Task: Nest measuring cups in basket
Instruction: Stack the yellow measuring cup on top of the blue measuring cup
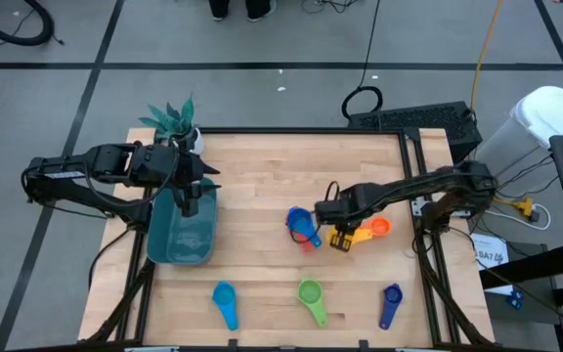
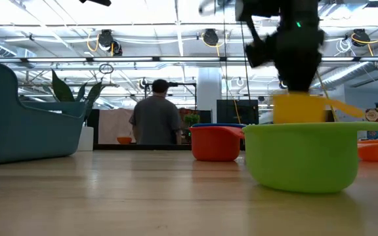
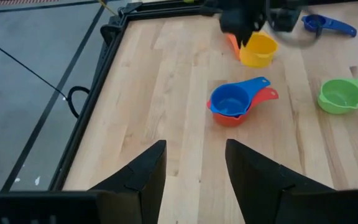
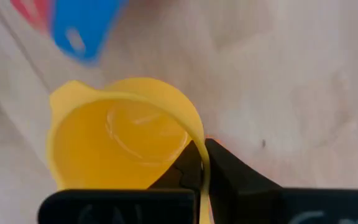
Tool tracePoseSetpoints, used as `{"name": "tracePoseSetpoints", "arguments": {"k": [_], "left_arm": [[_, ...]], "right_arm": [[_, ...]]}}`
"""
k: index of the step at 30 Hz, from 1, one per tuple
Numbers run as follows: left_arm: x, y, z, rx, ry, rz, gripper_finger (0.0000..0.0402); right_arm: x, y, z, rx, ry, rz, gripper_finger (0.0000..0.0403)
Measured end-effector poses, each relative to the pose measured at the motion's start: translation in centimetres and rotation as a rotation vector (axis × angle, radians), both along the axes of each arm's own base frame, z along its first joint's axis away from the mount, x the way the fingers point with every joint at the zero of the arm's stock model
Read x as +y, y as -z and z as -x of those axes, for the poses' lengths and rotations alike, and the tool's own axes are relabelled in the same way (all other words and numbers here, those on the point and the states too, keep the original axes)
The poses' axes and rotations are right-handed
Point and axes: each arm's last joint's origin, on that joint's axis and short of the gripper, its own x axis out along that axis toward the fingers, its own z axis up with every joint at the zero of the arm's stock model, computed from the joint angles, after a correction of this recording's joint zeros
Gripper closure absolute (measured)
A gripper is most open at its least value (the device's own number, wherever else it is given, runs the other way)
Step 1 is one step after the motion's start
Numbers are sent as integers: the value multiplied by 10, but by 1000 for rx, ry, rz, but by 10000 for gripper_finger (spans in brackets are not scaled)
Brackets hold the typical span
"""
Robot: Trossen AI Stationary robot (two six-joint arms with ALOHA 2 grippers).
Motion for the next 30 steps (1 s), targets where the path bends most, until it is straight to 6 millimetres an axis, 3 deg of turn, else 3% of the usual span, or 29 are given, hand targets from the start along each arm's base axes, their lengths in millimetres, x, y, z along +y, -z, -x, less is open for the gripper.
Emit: {"name": "tracePoseSetpoints", "arguments": {"k": [5,10,15,24,30], "left_arm": [[0,0,0,0,1,-2,217],[0,0,0,-1,1,-2,205],[0,0,0,-2,0,-2,197],[0,0,0,-2,0,-2,220],[0,0,0,0,0,-2,236]], "right_arm": [[-5,-29,-5,-269,110,-31,402],[-8,-27,-21,-376,126,-28,402],[-15,-13,-38,-322,94,-28,403],[-29,-24,-76,-297,11,20,403],[-34,-7,-84,-172,-20,26,403]]}}
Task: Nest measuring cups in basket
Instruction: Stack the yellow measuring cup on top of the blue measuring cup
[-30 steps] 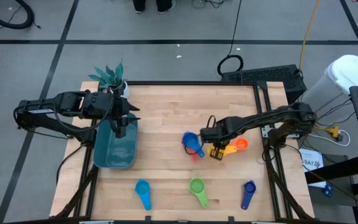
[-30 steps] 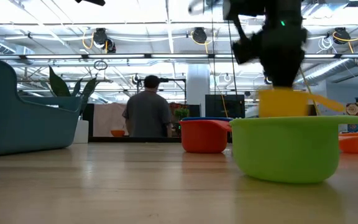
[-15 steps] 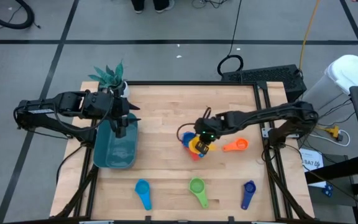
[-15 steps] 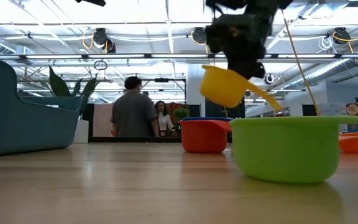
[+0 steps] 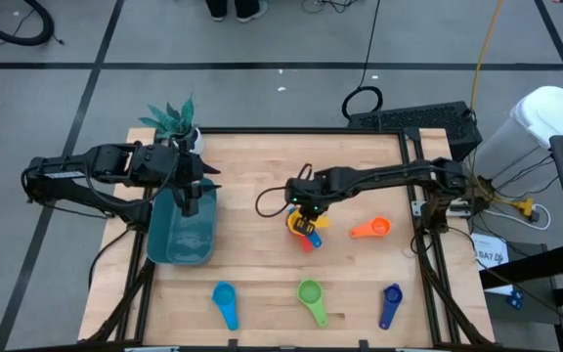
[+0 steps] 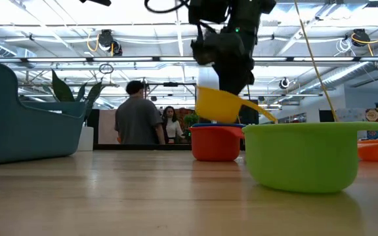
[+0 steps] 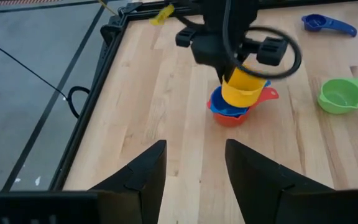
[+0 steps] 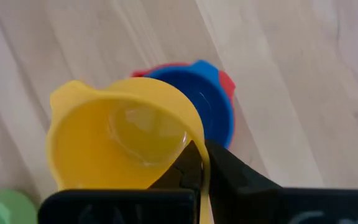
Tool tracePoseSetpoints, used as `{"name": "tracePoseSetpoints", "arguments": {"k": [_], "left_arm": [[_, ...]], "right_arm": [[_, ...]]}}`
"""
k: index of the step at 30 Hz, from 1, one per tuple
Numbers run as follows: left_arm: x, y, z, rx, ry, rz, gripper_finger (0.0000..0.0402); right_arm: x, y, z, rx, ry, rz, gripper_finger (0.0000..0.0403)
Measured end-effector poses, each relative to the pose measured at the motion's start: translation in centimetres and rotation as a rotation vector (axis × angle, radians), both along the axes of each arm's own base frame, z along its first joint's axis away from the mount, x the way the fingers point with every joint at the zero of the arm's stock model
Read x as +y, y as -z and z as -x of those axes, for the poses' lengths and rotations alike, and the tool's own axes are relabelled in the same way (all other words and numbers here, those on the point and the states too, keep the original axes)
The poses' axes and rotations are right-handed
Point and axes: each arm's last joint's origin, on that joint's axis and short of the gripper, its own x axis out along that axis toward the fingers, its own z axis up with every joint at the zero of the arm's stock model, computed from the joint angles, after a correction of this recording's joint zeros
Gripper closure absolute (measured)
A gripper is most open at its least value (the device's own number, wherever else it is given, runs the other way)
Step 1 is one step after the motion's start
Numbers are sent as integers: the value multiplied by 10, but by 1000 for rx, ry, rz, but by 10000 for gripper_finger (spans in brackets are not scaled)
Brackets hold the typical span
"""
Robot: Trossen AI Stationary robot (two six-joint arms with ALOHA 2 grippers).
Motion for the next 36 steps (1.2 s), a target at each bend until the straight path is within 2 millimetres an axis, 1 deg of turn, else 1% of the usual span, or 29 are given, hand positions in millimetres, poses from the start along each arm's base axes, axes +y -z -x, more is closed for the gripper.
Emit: {"name": "tracePoseSetpoints", "arguments": {"k": [2,7,12,25,30,36], "left_arm": [[0,0,0,0,1,-1,240],[0,0,0,2,6,-8,241],[0,0,0,2,6,-7,228],[0,0,0,2,5,-6,198],[0,0,0,2,1,-1,207],[0,1,1,13,2,-2,223]], "right_arm": [[-1,3,-1,13,-3,-1,403],[-8,3,-1,5,8,1,403],[-12,3,0,10,18,-1,403],[-11,6,2,35,25,-9,402],[-10,5,2,27,18,-36,382],[-4,5,0,13,-6,-32,353]]}}
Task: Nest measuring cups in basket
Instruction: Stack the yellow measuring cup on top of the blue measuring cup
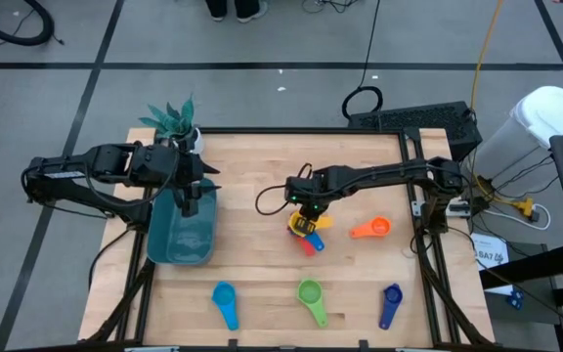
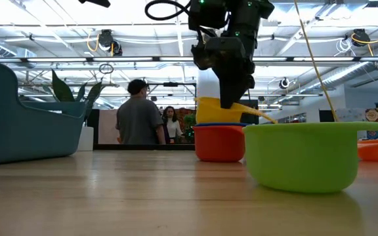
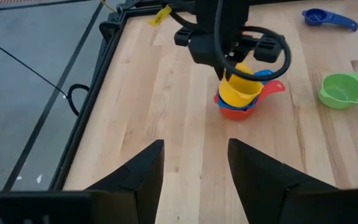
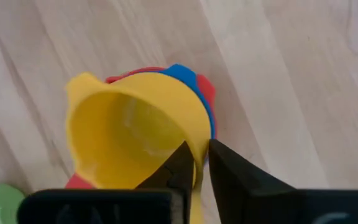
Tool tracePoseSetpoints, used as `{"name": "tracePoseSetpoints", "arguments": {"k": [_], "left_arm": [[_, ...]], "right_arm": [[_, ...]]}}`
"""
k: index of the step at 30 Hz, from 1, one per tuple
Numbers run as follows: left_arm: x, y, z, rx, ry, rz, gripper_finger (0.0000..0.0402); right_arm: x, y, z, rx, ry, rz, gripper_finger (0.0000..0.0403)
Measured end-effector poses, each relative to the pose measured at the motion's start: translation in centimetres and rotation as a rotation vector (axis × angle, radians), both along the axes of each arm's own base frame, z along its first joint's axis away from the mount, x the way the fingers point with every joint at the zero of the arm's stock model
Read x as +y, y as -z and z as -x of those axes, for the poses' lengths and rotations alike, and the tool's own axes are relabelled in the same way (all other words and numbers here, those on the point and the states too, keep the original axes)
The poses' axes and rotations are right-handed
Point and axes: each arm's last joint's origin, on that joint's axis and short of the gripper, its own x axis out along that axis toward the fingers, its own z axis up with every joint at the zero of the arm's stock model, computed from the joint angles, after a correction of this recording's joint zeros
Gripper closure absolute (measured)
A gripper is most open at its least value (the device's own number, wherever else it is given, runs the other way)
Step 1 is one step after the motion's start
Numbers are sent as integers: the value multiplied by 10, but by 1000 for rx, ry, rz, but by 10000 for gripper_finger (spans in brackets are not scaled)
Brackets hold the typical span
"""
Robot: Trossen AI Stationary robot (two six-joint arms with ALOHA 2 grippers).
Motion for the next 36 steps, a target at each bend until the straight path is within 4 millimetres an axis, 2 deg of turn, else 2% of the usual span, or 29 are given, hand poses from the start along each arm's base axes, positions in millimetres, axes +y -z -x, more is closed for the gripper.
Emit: {"name": "tracePoseSetpoints", "arguments": {"k": [9,17,27,36], "left_arm": [[0,0,0,5,0,0,236],[0,0,0,5,-1,2,218],[0,0,0,1,-7,10,194],[0,0,0,0,-9,12,207]], "right_arm": [[4,-1,-4,-38,-14,3,284],[2,-3,-2,-39,-29,17,232],[2,-9,-18,-214,-43,27,228],[2,-8,-16,-188,-66,97,231]]}}
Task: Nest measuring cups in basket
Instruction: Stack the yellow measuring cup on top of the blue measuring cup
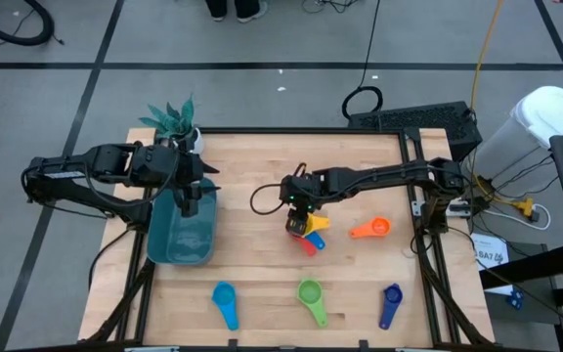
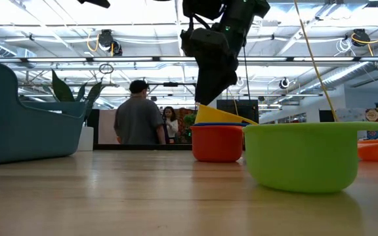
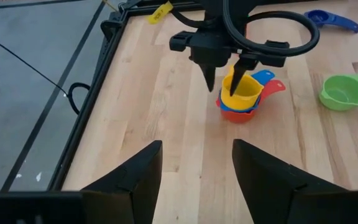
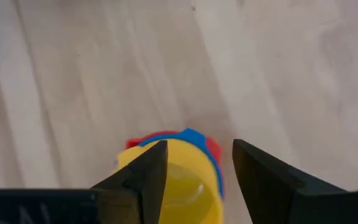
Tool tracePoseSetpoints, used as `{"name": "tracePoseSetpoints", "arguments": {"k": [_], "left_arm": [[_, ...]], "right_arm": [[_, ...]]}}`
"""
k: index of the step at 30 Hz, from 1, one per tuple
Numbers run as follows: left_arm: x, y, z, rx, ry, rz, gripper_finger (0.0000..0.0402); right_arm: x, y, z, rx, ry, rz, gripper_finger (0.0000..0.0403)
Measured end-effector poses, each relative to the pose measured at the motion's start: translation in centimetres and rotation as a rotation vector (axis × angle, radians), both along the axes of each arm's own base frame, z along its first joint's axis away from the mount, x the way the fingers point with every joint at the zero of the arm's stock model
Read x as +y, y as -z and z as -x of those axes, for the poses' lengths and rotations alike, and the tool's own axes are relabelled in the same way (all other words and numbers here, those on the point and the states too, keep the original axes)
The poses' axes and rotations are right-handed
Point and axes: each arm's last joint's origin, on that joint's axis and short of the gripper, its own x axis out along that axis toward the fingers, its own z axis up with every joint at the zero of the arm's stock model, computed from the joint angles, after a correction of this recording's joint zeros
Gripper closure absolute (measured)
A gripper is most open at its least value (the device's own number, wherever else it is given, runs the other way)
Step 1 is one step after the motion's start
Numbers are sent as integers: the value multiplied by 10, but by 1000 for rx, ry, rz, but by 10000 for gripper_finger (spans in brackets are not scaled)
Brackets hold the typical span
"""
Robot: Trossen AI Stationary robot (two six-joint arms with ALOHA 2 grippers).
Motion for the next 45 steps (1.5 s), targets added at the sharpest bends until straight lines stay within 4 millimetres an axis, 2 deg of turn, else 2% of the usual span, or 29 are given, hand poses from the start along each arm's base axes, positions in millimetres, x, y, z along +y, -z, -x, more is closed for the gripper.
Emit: {"name": "tracePoseSetpoints", "arguments": {"k": [9,15,19,32,42,45], "left_arm": [[0,0,0,-1,-3,4,231],[0,0,0,-1,-4,6,238],[0,0,0,-1,-4,6,230],[0,0,0,-2,-8,11,195],[0,0,0,-4,-13,17,209],[0,0,0,-4,-13,18,218]], "right_arm": [[-1,-1,0,-3,-10,25,231],[5,-16,10,-4,-22,24,232],[12,-10,12,43,-39,21,232],[14,24,11,-24,-27,13,232],[13,25,9,-49,-36,19,232],[13,19,16,-17,-34,23,232]]}}
